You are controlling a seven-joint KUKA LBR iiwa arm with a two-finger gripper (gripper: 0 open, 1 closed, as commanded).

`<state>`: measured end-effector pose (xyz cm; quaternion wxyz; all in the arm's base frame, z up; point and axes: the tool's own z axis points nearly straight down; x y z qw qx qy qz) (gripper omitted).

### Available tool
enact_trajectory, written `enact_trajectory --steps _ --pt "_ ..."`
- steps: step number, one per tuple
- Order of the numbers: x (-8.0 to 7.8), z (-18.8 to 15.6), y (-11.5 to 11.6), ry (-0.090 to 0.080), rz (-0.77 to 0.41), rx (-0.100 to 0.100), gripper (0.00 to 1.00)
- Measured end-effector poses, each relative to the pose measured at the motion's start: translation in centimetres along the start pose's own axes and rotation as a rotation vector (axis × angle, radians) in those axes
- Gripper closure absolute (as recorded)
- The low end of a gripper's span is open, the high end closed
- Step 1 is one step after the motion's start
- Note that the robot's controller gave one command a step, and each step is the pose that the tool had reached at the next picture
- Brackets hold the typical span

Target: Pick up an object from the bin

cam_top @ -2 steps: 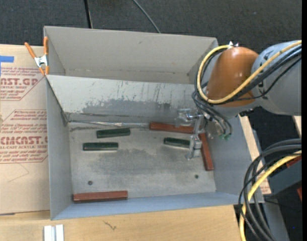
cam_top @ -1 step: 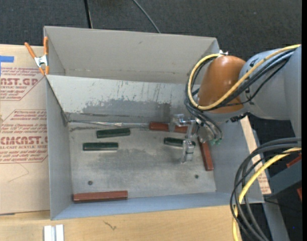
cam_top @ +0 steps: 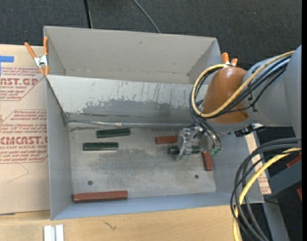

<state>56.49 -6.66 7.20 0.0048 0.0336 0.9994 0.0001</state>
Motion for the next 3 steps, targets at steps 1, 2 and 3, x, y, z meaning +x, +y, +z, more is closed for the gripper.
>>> enact_trajectory --steps 1,2,3 --pt "0.0 0.0 0.0 0.0 0.0 0.0 1.0" --pt "3.9 -11.3 0.7 0.008 -0.018 0.0 1.0" --pt "3.9 -11.3 0.7 0.008 -0.018 0.001 1.0"
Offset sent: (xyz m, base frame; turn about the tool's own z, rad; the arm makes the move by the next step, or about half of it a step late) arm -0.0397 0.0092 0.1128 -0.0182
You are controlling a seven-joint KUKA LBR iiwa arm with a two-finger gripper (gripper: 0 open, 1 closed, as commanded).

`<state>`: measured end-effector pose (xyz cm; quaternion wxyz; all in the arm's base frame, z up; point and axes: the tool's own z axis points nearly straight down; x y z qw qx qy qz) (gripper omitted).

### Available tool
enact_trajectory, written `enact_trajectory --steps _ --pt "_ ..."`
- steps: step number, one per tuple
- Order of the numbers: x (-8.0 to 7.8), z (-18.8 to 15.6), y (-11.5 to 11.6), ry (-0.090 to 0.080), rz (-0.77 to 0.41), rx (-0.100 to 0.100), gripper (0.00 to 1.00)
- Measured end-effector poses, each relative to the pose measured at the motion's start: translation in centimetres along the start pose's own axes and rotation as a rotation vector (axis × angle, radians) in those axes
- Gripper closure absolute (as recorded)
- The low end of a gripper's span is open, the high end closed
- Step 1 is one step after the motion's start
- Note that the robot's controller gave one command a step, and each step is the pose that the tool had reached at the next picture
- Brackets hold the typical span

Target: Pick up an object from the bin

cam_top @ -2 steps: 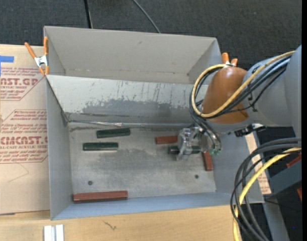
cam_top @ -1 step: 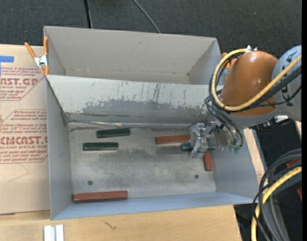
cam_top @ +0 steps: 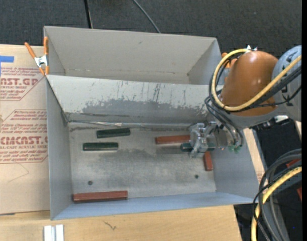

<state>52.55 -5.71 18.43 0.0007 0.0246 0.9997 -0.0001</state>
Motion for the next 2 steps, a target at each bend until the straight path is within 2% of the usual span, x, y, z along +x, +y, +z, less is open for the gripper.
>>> enact_trajectory --steps 1,2 --pt "0.8 -0.9 -0.2 0.003 0.008 -0.001 1.0" --pt "2.6 -3.6 -0.5 0.0 0.071 0.0 1.0"
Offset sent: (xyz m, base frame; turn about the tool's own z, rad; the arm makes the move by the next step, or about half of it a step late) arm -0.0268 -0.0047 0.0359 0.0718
